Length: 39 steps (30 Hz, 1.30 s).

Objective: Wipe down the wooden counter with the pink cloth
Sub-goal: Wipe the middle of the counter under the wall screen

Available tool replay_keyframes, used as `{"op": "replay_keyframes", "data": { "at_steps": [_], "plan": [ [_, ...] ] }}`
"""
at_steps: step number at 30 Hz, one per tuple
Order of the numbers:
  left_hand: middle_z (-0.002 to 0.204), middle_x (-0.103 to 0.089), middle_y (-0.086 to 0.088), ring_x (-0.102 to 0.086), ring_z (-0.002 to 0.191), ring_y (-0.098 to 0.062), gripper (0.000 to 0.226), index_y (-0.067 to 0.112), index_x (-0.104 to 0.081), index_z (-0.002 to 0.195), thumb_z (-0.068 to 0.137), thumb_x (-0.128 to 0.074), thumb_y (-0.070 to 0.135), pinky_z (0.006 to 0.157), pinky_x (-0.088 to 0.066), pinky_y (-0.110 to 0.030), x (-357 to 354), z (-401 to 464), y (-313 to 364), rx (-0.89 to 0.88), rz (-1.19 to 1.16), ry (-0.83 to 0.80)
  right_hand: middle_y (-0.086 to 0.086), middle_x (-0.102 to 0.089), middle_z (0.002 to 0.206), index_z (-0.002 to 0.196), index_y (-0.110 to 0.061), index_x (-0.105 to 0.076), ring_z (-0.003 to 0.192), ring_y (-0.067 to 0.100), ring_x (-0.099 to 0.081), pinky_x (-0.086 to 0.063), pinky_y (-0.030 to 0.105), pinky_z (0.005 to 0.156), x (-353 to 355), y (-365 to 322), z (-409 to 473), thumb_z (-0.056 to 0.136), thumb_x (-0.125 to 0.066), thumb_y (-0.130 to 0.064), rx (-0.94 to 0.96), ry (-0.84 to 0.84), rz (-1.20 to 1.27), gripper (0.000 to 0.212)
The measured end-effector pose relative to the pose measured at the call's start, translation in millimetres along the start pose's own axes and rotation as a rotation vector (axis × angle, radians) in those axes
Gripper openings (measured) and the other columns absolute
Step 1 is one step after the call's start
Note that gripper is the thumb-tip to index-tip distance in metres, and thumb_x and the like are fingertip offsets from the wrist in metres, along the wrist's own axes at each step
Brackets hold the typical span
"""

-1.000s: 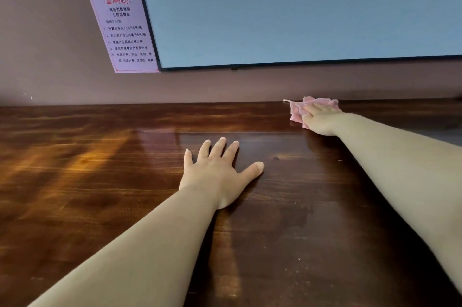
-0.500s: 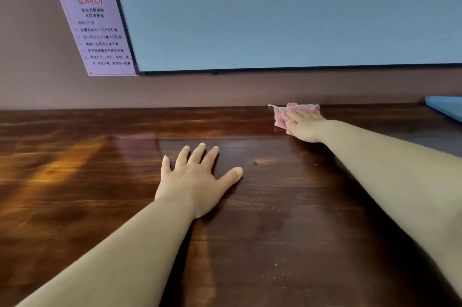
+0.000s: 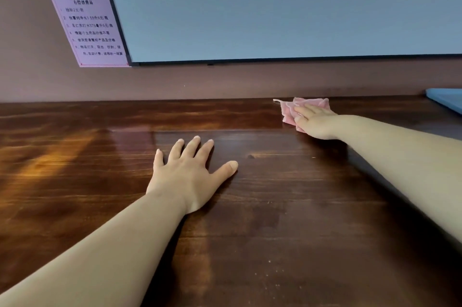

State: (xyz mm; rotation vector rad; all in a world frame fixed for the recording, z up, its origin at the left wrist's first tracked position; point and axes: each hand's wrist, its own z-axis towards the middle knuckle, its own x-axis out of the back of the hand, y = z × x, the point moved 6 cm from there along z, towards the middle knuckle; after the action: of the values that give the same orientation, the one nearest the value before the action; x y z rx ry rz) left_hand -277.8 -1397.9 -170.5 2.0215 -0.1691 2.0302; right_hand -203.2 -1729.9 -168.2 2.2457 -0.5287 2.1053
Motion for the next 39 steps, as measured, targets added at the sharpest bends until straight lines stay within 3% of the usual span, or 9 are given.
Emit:
{"op": "replay_keyframes", "data": {
  "at_steps": [5, 10, 14, 19, 26, 31, 33, 36, 39],
  "plan": [
    [0.161, 0.004, 0.016, 0.01, 0.148, -0.015, 0.099, 0.044, 0.0, 0.151, 0.065, 0.001, 0.092, 0.119, 0.003, -0.05, -0.8, 1.1, -1.4, 0.001, 0.006, -0.001, 0.0, -0.024, 0.163, 0.159, -0.036, -0.018, 0.152, 0.03, -0.007, -0.011, 0.043, 0.124, 9.9, 9.5, 8.5, 0.105, -0.008, -0.052, -0.038, 0.024, 0.008, 0.057],
    [0.161, 0.005, 0.016, 0.01, 0.148, -0.015, 0.097, 0.044, 0.001, 0.151, 0.066, 0.0, 0.091, 0.119, 0.003, -0.05, 1.9, -1.8, 0.7, 0.002, 0.0, 0.0, 0.002, -0.02, 0.165, 0.16, -0.035, -0.015, 0.152, 0.031, -0.005, -0.01, 0.042, 0.123, 16.0, 5.1, 2.6, 0.107, -0.007, -0.047, -0.074, 0.034, -0.02, 0.056],
    [0.161, 0.005, 0.016, 0.01, 0.148, -0.015, 0.099, 0.044, 0.002, 0.151, 0.065, 0.002, 0.092, 0.119, 0.002, -0.05, -1.3, 0.4, -1.5, 0.003, 0.006, 0.005, -0.011, -0.01, 0.168, 0.16, -0.039, -0.014, 0.155, 0.022, -0.002, -0.006, 0.043, 0.126, 7.9, 23.9, -3.0, 0.102, -0.008, -0.062, -0.01, -0.022, 0.058, 0.063],
    [0.161, 0.004, 0.016, 0.009, 0.148, -0.015, 0.099, 0.044, 0.001, 0.151, 0.064, 0.002, 0.092, 0.119, 0.001, -0.05, 0.1, 0.4, -1.2, 0.008, 0.002, 0.009, 0.005, -0.014, 0.166, 0.16, -0.036, -0.013, 0.152, 0.033, -0.003, -0.01, 0.042, 0.123, 20.8, 20.1, 7.6, 0.107, -0.007, -0.049, -0.124, 0.036, -0.03, 0.055],
    [0.161, 0.005, 0.016, 0.009, 0.148, -0.015, 0.099, 0.044, 0.001, 0.151, 0.064, 0.004, 0.092, 0.119, 0.002, -0.051, -1.3, 0.9, -0.8, 0.013, 0.012, -0.002, -0.01, -0.005, 0.169, 0.161, -0.04, -0.009, 0.155, 0.025, -0.002, -0.006, 0.044, 0.126, 9.8, 40.4, -5.3, 0.103, -0.007, -0.057, -0.052, 0.014, -0.01, 0.06],
    [0.161, 0.005, 0.016, 0.01, 0.148, -0.015, 0.099, 0.044, 0.002, 0.151, 0.064, 0.003, 0.092, 0.119, 0.002, -0.051, 0.7, 0.4, -0.9, 0.016, 0.01, -0.008, 0.003, -0.026, 0.163, 0.16, -0.03, -0.018, 0.147, 0.037, -0.013, -0.013, 0.044, 0.121, 23.4, 37.5, 7.5, 0.107, -0.005, -0.045, -0.196, 0.083, -0.068, 0.056],
    [0.161, 0.005, 0.016, 0.01, 0.148, -0.015, 0.099, 0.044, 0.002, 0.151, 0.065, 0.002, 0.091, 0.119, 0.002, -0.05, 1.8, -1.2, -0.4, 0.019, 0.009, -0.018, 0.001, -0.023, 0.165, 0.161, -0.027, -0.015, 0.148, 0.039, -0.012, -0.011, 0.046, 0.122, 26.1, 32.0, 7.9, 0.108, -0.004, -0.04, -0.223, 0.08, -0.098, 0.055],
    [0.161, 0.005, 0.016, 0.01, 0.148, -0.015, 0.099, 0.043, 0.002, 0.151, 0.065, 0.003, 0.091, 0.119, 0.002, -0.05, 1.8, -1.3, 0.0, 0.011, 0.016, -0.009, -0.009, -0.001, 0.169, 0.161, -0.036, -0.005, 0.154, 0.032, 0.006, -0.002, 0.045, 0.125, 16.9, 43.4, 0.0, 0.106, -0.005, -0.049, -0.192, 0.032, -0.04, 0.056],
    [0.161, 0.004, 0.016, 0.009, 0.148, -0.015, 0.099, 0.044, 0.001, 0.151, 0.065, 0.003, 0.092, 0.119, 0.001, -0.05, -1.8, 1.4, -1.9, 0.007, 0.01, 0.005, -0.008, -0.017, 0.167, 0.16, -0.041, -0.011, 0.155, 0.027, -0.001, -0.006, 0.045, 0.126, 12.2, 59.9, -3.4, 0.103, -0.005, -0.058, -0.148, 0.019, 0.04, 0.06]
  ]
}}
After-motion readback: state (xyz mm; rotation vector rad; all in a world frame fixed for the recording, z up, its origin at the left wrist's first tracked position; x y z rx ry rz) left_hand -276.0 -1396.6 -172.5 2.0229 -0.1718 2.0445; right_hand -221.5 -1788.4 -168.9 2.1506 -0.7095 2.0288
